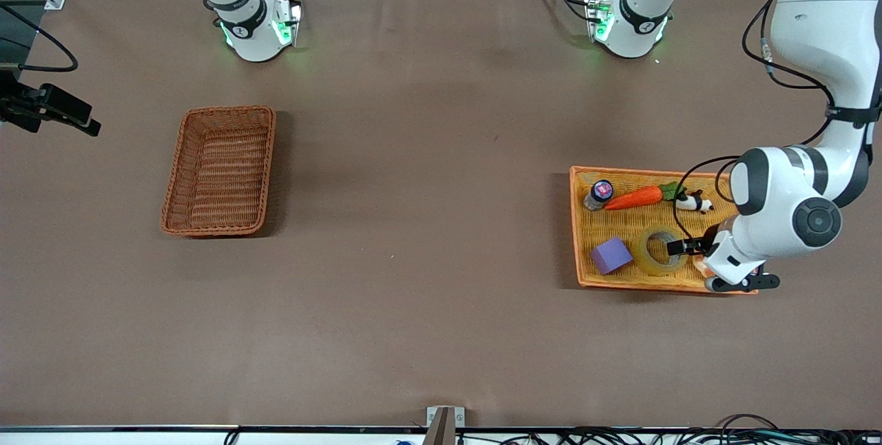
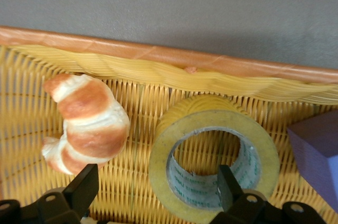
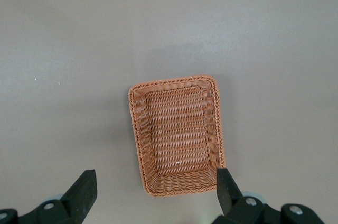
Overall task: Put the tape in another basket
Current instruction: 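Close the left gripper on the rim of the yellow tape roll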
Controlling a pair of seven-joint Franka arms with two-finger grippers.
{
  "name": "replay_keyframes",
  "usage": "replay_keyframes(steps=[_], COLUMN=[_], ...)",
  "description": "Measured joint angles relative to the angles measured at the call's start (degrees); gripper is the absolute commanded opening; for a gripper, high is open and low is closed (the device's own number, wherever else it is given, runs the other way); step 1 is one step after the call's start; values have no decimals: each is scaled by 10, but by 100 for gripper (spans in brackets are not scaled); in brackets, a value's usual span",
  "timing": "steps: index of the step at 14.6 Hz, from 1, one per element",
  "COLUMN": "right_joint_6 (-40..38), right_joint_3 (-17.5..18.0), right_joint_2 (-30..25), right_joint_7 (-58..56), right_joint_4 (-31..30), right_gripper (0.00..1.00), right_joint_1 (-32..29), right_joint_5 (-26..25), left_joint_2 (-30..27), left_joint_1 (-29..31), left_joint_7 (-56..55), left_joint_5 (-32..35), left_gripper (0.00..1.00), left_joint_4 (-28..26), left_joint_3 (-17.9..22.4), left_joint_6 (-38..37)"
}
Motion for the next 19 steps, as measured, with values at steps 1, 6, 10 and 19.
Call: replay_keyframes(steps=[1,6,10,19], right_joint_6=[0,0,0,0], right_joint_3=[0,0,0,-2], right_joint_2=[0,0,0,0], right_joint_7=[0,0,-1,-2], right_joint_4=[0,0,0,0], right_gripper=[100,100,100,100], right_joint_1=[0,0,0,0], right_joint_5=[0,0,0,0], left_joint_2=[5,15,18,15], left_joint_1=[1,3,2,1], left_joint_7=[0,-25,-30,-30], left_joint_5=[0,0,0,0], left_gripper=[88,72,50,0], left_joint_4=[0,0,-1,10], left_joint_3=[0,0,0,0], left_joint_6=[1,2,2,2])
